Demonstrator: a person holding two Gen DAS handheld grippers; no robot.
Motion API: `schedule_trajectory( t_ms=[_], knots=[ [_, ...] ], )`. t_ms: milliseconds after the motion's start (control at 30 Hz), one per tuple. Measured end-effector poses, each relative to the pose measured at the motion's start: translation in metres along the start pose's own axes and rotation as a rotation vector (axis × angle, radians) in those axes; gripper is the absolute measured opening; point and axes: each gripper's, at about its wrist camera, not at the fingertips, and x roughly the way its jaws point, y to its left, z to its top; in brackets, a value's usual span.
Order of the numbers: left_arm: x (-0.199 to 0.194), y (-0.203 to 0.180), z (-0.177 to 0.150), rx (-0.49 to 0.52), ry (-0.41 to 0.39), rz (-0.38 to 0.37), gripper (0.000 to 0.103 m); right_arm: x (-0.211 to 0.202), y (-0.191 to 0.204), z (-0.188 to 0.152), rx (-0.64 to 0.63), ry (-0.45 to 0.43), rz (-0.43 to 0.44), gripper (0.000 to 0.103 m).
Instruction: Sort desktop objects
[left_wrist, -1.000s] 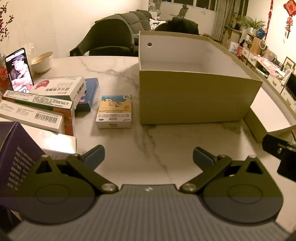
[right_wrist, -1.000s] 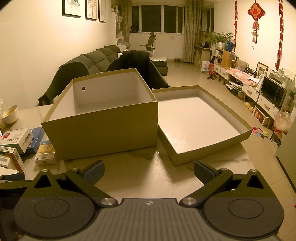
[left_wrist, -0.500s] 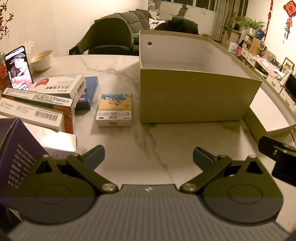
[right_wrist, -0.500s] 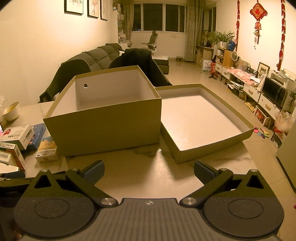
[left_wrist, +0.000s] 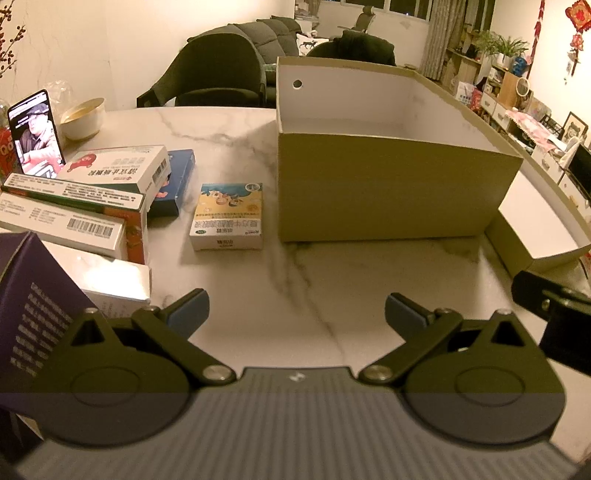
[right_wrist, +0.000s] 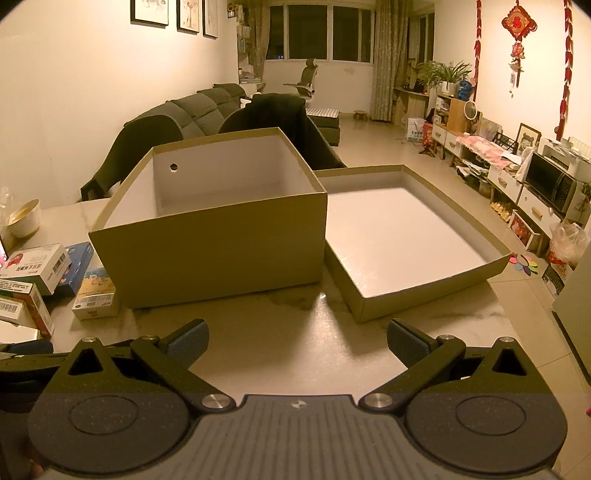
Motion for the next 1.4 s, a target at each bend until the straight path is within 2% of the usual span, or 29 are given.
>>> schedule_trajectory(
  t_ms=[533, 667, 1400],
  knots=[
    [-0.001, 0.006, 0.010, 0.002, 0.010, -0.006, 0.103, 0.001, 0.002, 0.000, -0.005, 0.004, 0.004, 0.103],
    [0.007, 0.020, 0.019, 0.007, 0.016, -0.011, 0.103, 0.001, 0.003, 0.000, -0.007, 0.006, 0.004, 0.103],
    [0.024, 0.044, 0.026, 0.022, 0.022, -0.020, 0.103, 0.002, 0.002, -0.003, -0.013, 0.009, 0.007, 0.103]
  ],
)
